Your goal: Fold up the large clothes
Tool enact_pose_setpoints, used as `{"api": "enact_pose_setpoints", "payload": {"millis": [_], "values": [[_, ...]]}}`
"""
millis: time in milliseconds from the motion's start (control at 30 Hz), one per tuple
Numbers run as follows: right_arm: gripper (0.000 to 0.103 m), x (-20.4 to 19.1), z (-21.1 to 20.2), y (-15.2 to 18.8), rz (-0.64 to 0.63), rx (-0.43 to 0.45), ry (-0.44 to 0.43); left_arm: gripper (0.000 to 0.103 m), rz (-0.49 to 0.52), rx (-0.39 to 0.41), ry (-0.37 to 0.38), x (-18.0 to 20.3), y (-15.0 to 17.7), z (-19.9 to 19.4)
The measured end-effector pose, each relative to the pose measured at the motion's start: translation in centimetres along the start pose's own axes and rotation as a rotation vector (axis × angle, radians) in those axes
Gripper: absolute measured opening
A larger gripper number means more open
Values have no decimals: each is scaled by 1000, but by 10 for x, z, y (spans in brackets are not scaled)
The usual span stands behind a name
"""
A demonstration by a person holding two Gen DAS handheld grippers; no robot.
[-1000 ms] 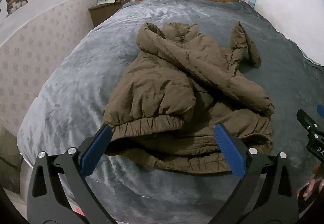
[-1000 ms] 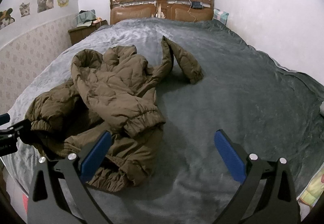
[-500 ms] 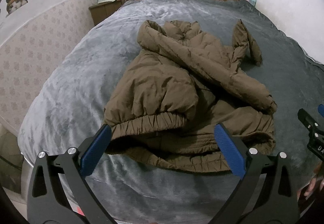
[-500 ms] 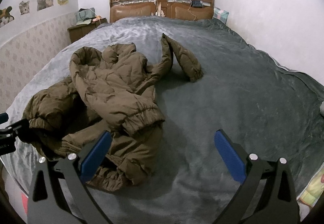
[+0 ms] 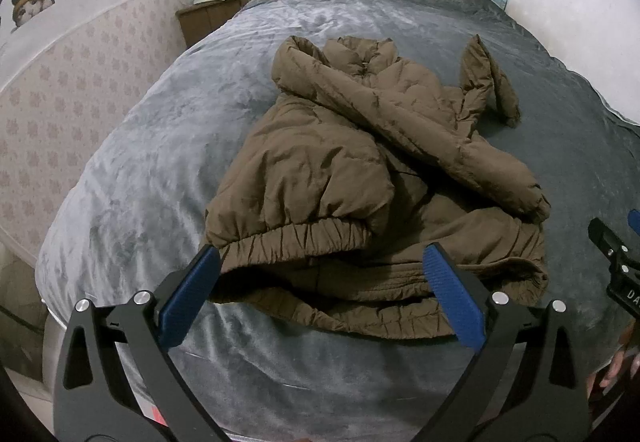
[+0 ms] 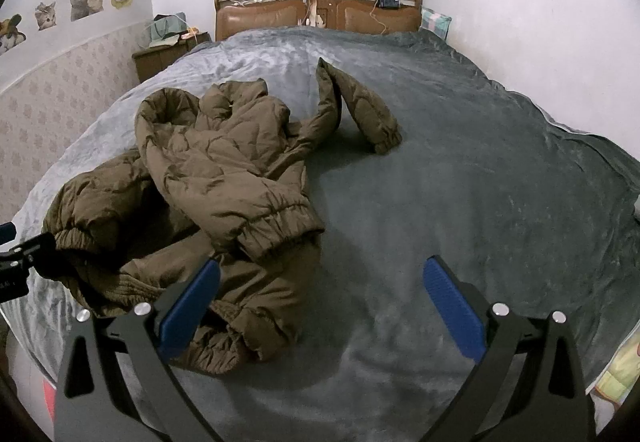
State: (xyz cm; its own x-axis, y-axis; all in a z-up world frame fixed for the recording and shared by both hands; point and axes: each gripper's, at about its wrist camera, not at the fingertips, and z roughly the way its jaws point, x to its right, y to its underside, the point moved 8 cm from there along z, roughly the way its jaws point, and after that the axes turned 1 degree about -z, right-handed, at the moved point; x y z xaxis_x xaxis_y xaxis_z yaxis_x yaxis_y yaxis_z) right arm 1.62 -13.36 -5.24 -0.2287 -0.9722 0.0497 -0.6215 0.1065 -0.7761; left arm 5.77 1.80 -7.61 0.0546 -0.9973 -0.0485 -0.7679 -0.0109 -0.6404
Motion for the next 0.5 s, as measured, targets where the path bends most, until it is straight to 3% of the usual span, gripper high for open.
{"api": "enact_pose_setpoints", "payload": {"millis": [500], "values": [[101,0,1,1,1,-5,-2,100,4,-4,0,0,1,1]]}}
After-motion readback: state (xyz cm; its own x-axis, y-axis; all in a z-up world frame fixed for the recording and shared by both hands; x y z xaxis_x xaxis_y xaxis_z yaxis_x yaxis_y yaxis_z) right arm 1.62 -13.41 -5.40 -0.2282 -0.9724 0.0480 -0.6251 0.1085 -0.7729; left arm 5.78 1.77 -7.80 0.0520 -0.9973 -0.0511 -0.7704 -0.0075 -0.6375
